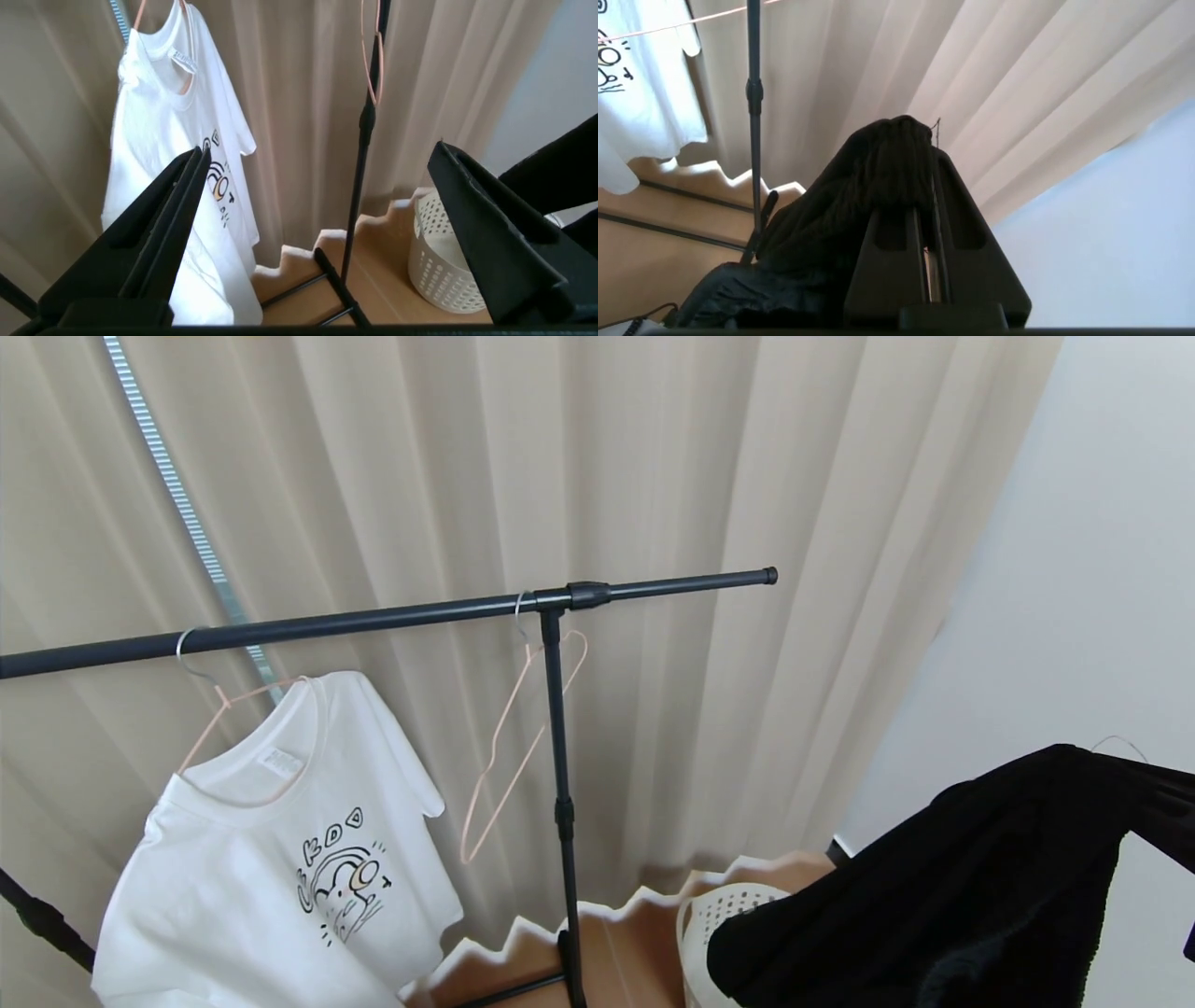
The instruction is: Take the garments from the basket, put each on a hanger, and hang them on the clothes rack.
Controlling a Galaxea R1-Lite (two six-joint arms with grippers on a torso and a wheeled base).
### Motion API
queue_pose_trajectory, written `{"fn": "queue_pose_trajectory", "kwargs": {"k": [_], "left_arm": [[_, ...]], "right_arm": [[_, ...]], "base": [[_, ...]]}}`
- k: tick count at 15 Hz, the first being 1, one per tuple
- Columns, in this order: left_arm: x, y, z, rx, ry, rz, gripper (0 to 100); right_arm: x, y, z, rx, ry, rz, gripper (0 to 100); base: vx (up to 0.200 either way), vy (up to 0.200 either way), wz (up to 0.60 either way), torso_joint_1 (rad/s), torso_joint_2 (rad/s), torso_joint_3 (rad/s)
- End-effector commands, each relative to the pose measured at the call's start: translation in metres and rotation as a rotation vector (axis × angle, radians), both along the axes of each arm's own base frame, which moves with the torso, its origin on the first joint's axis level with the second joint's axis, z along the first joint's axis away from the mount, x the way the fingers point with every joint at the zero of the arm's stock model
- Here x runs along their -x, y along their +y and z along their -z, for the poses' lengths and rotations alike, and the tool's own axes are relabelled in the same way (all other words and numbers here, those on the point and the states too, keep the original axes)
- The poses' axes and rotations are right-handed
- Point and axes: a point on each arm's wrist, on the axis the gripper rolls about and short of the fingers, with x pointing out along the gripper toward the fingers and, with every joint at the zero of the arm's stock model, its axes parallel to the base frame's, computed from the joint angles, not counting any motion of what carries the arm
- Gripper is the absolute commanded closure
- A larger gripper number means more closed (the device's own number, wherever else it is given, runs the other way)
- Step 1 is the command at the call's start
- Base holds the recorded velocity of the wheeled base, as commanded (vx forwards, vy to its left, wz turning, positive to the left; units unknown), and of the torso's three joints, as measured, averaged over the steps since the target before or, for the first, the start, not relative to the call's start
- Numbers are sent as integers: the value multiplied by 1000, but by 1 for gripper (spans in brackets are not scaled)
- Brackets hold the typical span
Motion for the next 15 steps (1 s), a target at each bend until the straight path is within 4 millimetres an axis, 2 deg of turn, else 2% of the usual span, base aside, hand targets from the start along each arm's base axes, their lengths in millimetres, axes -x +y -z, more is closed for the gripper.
{"fn": "queue_pose_trajectory", "kwargs": {"k": [1, 3, 12, 14, 15], "left_arm": [[0, 0, 0, 1, -1, -4, 0], [0, 0, 0, 1, -1, -1, 0], [0, 0, 0, 0, -1, -1, 0], [0, 0, 0, -2, -1, 0, 0], [0, 0, 0, -2, -1, 0, 0]], "right_arm": [[1, 0, 2, 12, -2, -1, 100], [0, -1, 2, 20, -3, -1, 100], [0, -2, 4, 27, -1, 9, 100], [0, -2, 4, 35, -4, 7, 100], [0, -2, 4, 35, -4, 7, 100]], "base": [[0, 0, 0, 134, -310, -154], [0, 0, 0, 21, -30, -28], [0, 0, 600, 8, -3, -2], [0, 0, 0, 0, 0, 0], [-200, 0, 0, 7, 2, 7]]}}
